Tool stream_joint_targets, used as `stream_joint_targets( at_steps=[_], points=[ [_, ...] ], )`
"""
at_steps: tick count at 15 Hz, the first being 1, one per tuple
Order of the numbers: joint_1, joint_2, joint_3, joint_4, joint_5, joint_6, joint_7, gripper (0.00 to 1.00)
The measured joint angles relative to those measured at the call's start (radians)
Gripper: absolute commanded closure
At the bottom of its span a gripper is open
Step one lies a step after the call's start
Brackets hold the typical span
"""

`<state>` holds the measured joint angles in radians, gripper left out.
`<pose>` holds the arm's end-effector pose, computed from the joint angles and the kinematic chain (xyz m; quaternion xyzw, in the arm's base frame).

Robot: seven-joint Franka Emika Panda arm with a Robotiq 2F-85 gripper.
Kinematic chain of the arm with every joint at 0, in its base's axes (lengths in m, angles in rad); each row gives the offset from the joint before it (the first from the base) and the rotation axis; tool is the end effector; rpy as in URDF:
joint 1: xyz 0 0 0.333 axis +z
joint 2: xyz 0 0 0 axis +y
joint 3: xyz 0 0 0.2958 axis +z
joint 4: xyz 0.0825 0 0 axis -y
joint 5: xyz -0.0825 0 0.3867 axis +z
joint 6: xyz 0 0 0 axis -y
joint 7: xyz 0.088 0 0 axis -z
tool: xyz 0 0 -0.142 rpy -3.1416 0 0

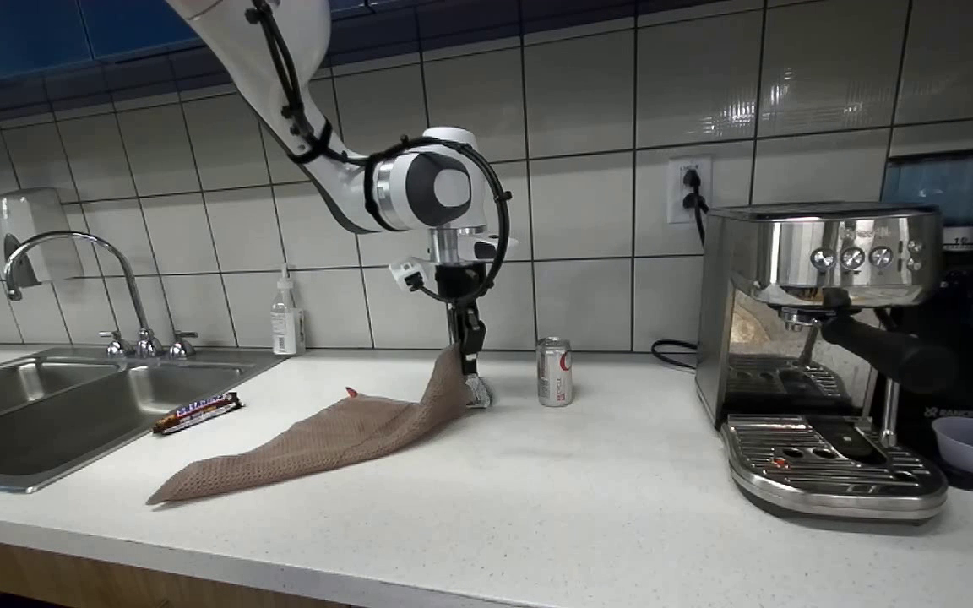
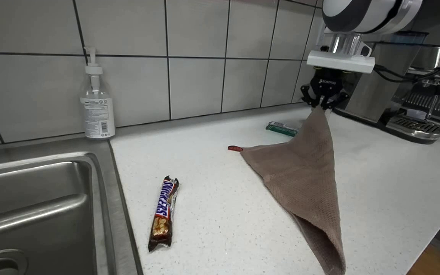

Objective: Fold the towel diagonally

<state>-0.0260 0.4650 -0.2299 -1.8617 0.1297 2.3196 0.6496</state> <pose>0.6145 -0.1514 0.2195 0.8848 -0.4660 0.0046 0.0027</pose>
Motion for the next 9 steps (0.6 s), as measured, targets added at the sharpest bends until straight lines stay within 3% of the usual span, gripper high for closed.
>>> stream_joint_targets(
  at_steps=[9],
  points=[
    [0.043, -0.153, 0.045, -0.165, -0.018, 0.001, -0.002, 0.99]
  ],
)
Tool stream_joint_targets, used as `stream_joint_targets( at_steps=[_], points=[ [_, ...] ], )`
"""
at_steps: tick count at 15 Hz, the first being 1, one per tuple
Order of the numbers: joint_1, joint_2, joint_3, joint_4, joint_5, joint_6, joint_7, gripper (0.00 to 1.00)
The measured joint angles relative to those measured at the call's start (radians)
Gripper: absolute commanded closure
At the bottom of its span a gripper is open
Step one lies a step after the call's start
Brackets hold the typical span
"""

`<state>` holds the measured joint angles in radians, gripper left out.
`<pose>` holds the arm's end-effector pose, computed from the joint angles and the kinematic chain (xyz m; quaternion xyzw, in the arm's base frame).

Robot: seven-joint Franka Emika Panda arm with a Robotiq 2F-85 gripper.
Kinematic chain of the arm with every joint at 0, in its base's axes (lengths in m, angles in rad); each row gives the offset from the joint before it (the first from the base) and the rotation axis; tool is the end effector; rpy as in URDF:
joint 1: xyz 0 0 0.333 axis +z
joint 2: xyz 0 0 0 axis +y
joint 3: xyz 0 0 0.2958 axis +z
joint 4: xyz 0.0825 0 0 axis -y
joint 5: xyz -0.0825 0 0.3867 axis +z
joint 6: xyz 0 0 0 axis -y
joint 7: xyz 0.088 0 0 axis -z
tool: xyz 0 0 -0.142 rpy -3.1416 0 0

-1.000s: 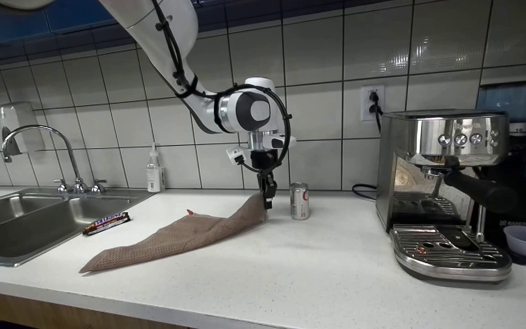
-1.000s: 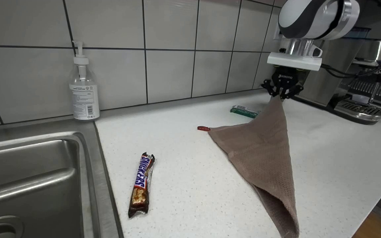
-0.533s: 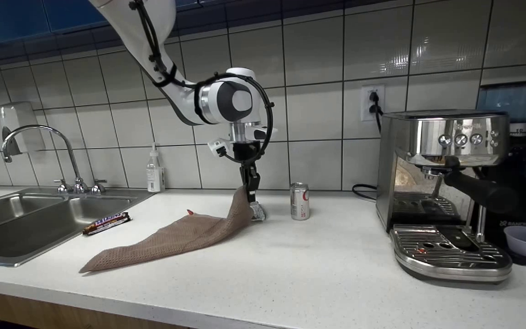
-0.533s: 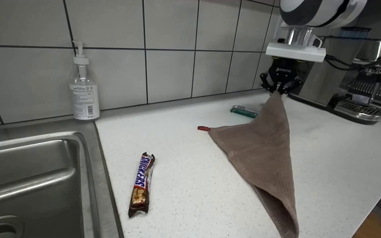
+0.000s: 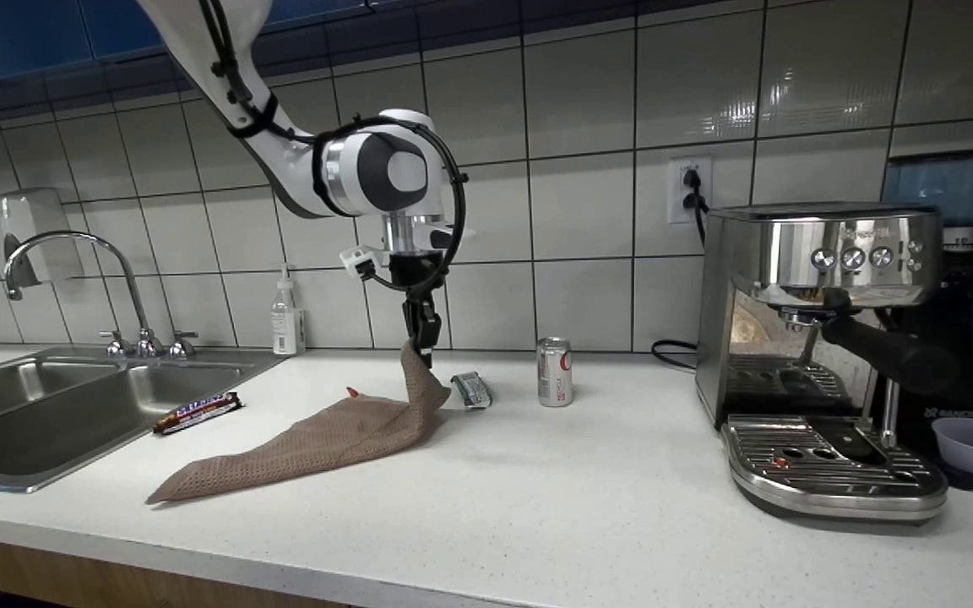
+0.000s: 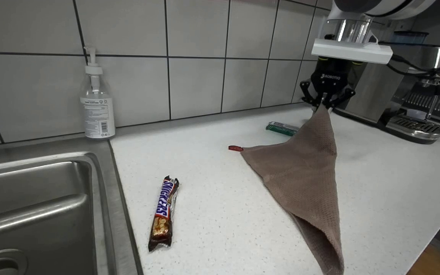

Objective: Fold the towel diagonally

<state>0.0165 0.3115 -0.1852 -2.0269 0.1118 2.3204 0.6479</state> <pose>0.5832 -0.0945 0.2396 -0.9036 0.4281 0.0083 0.0108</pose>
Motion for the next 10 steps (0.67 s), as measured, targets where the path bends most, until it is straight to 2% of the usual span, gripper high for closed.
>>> stream_joint_targets(
  at_steps=[10],
  points=[
    [0.012, -0.12, 0.081, -0.141, -0.001, 0.001, -0.037, 0.99]
  ],
)
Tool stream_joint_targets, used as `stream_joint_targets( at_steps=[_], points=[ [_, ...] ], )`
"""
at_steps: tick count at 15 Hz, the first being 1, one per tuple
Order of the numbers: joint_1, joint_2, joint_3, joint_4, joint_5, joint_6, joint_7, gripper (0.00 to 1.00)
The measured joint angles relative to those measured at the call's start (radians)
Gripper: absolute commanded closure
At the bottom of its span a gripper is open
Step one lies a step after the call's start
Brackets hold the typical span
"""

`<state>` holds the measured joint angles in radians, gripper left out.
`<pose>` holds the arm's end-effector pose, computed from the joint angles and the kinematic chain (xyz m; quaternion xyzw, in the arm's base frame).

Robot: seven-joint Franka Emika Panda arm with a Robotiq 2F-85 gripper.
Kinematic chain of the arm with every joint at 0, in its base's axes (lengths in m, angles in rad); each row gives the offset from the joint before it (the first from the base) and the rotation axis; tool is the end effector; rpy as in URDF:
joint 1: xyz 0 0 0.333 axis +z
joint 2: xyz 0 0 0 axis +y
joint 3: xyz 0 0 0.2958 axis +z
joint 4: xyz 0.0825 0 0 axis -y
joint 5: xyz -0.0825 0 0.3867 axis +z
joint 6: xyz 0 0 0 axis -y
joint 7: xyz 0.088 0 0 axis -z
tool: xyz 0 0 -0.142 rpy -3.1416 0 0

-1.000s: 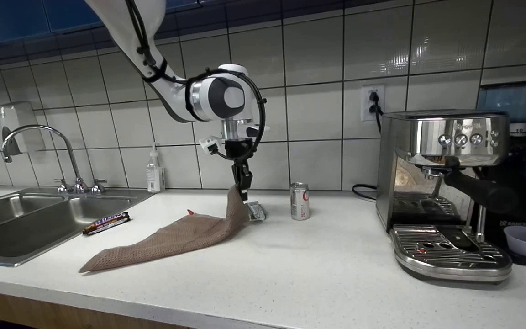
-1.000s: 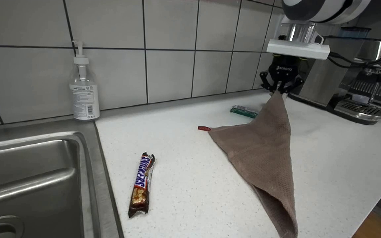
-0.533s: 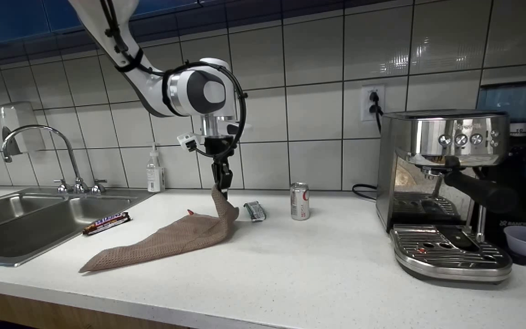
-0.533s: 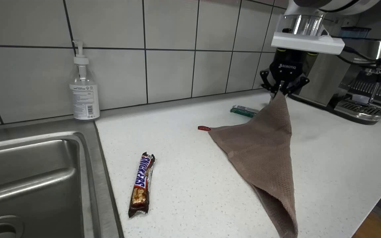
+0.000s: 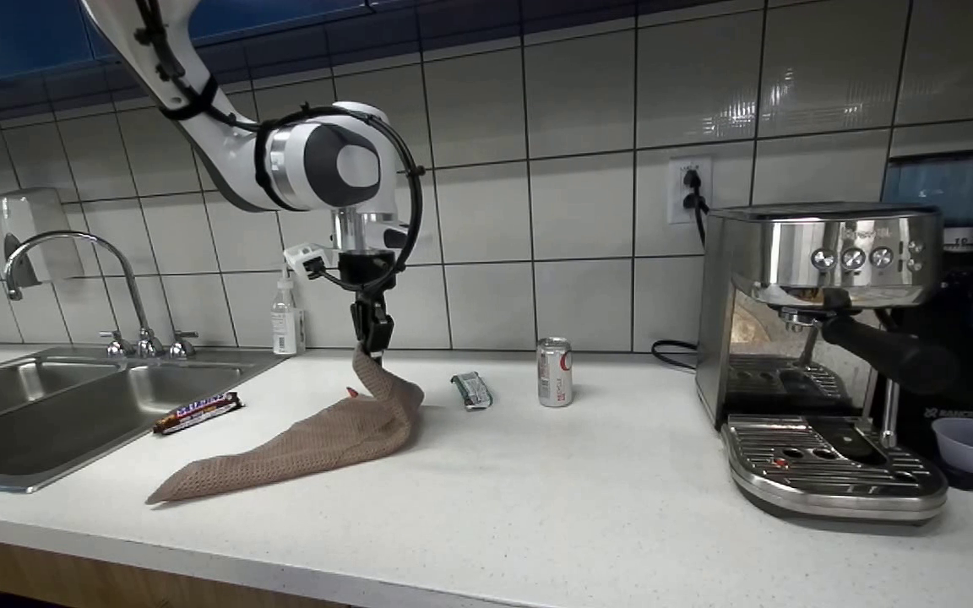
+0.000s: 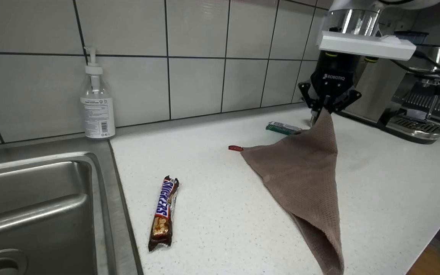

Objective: Fold the towel diagonally

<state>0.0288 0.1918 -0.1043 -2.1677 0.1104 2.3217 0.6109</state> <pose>0.5500 -0.0374 0.2469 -0.9278 0.3715 0.0252 0.0239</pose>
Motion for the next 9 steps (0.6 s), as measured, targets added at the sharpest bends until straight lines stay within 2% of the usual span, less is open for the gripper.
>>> stream_joint_targets(
  at_steps=[9],
  points=[
    [0.02, -0.109, 0.077, -0.139, 0.006, 0.0, -0.005, 0.99]
  ],
)
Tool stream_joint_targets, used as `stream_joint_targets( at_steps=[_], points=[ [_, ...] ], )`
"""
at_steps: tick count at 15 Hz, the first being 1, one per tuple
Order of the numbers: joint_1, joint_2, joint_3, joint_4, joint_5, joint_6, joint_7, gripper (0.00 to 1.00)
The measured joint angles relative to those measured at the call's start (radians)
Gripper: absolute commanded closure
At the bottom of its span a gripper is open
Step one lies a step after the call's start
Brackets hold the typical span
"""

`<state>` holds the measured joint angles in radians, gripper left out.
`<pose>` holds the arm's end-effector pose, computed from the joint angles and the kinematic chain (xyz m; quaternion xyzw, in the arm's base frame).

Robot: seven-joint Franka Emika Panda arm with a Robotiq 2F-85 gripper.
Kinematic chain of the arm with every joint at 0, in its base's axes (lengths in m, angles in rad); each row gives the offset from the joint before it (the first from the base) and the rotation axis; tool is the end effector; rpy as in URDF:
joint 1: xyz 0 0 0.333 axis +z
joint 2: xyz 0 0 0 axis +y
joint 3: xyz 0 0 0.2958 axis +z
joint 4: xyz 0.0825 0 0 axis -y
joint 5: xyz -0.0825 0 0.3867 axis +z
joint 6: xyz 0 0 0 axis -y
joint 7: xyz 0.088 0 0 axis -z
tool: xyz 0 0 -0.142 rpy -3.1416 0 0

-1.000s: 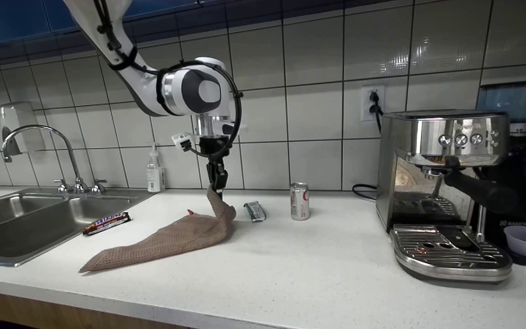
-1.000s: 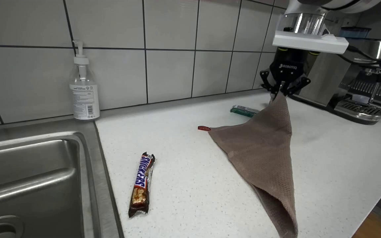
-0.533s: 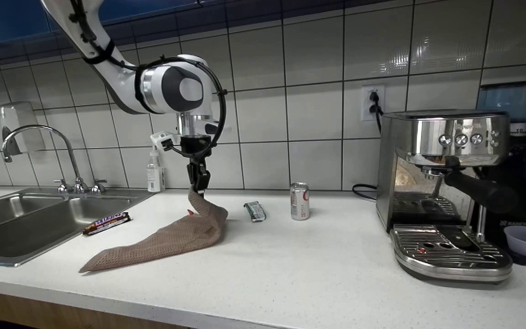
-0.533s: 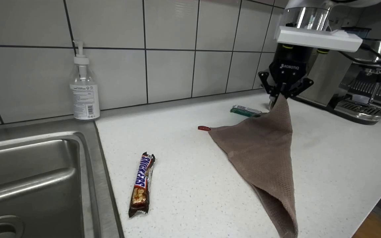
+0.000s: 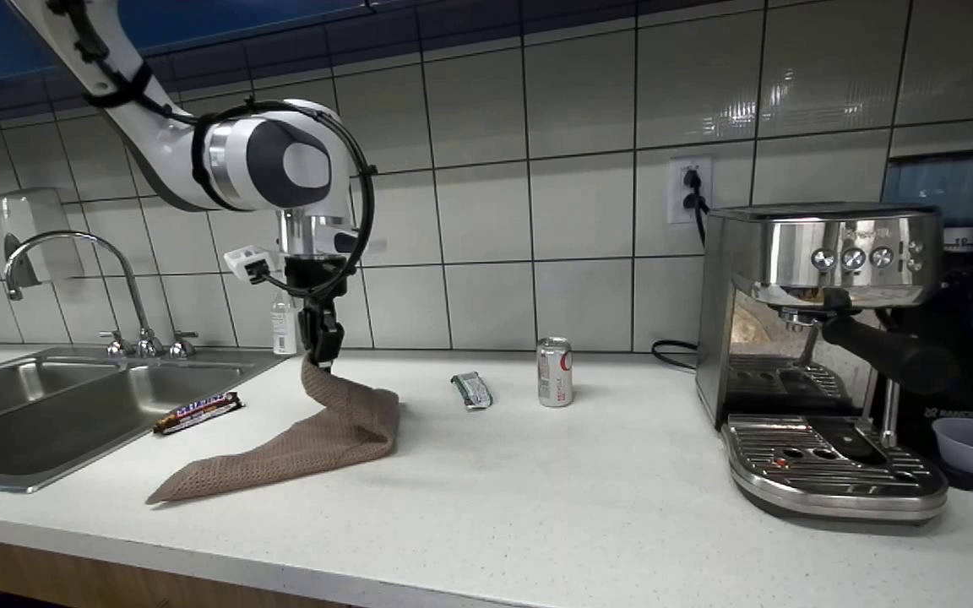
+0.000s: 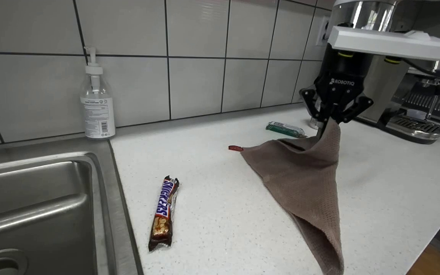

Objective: Fold the towel diagonally

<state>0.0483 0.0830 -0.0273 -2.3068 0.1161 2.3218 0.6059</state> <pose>0.5092 0.0156 0.2474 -0.9436 0.3269 0.0445 0.0275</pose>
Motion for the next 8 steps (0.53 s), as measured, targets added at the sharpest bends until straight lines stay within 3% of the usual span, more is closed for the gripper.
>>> stream_joint_targets(
  at_steps=[8],
  points=[
    [0.017, -0.07, 0.05, -0.113, 0.005, 0.0, 0.0, 0.99]
  ],
)
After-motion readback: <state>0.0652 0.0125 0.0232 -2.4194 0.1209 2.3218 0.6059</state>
